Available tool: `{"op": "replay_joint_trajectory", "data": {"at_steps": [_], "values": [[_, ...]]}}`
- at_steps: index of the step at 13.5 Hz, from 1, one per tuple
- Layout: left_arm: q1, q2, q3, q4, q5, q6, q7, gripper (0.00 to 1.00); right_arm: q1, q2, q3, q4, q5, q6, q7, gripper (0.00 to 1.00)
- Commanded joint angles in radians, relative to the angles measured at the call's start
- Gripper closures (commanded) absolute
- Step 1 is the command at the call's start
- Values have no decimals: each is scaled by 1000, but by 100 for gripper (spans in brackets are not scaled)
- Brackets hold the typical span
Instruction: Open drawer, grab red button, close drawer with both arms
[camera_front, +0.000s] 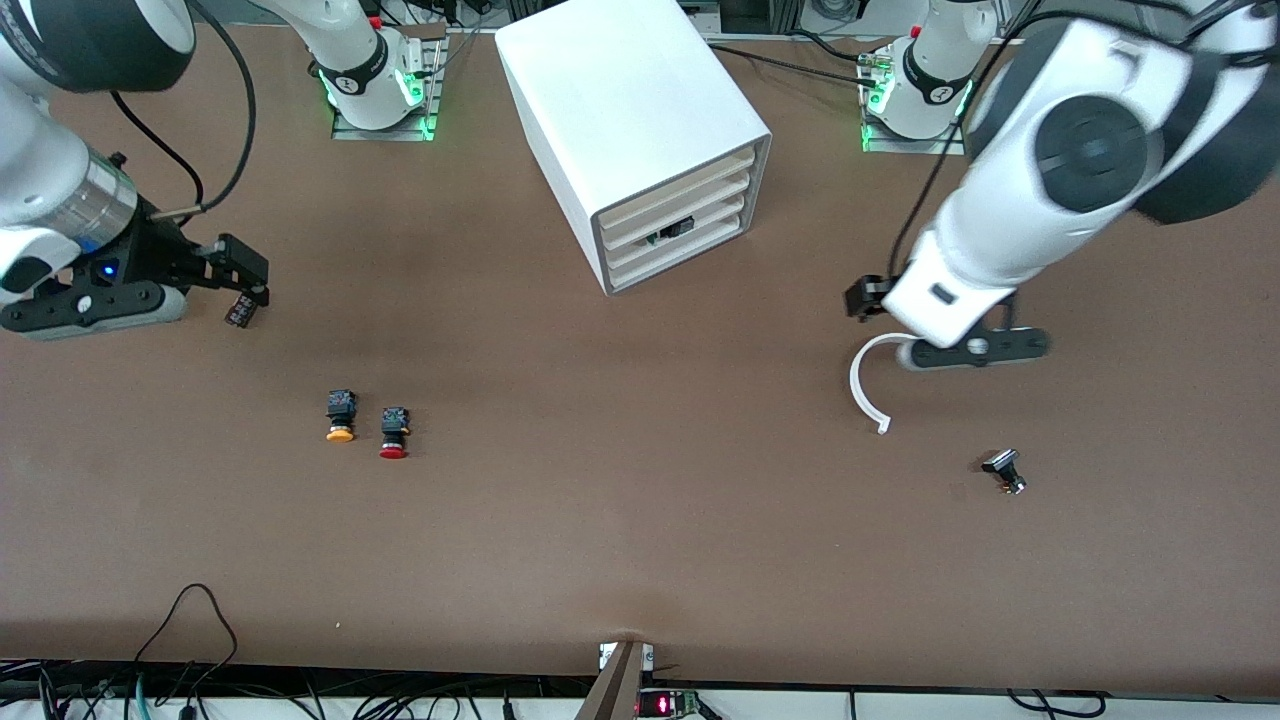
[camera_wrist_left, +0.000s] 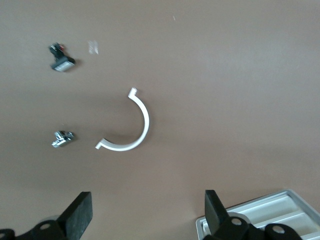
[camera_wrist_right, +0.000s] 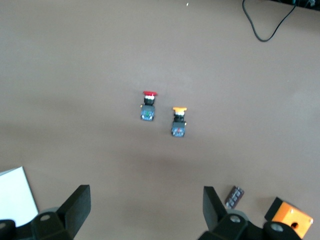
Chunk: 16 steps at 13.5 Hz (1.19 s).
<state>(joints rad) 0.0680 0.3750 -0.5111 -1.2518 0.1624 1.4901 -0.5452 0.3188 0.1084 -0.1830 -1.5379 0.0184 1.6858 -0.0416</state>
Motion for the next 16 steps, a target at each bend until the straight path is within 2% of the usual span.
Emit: {"op": "replay_joint_trajectory", "data": {"at_steps": [1, 3, 4, 6, 9, 12, 13, 15, 16], "values": [[16, 9, -7, 55, 29, -36, 19, 1, -21, -47, 16, -7, -12, -72, 70, 1], [39, 9, -6, 54, 31, -54, 40, 1, -122, -76, 118, -11, -14, -115, 95, 1], [67, 9, -12, 54, 23, -71, 68, 1, -154, -85, 144, -11, -15, -126, 95, 1], [87, -8, -13, 42, 19, -100, 148, 1, -193, -102, 155, -22, -17, -135, 101, 1], [87, -45, -18, 37, 19, -140, 160, 1, -282, -130, 261, -37, -17, -147, 215, 1], [98, -96, -4, 11, 3, -140, 232, 1, -300, -156, 266, -68, -20, -141, 220, 1], [90, -153, 50, -36, -26, -108, 295, 1, -300, -156, 266, -73, -21, -141, 218, 1], [11, -316, 225, -252, -139, 19, 401, 1, -302, -158, 266, -73, -25, -143, 218, 1], [-26, -368, 288, -329, -150, 77, 439, 1, -302, -158, 266, -73, -25, -143, 219, 1]]}}
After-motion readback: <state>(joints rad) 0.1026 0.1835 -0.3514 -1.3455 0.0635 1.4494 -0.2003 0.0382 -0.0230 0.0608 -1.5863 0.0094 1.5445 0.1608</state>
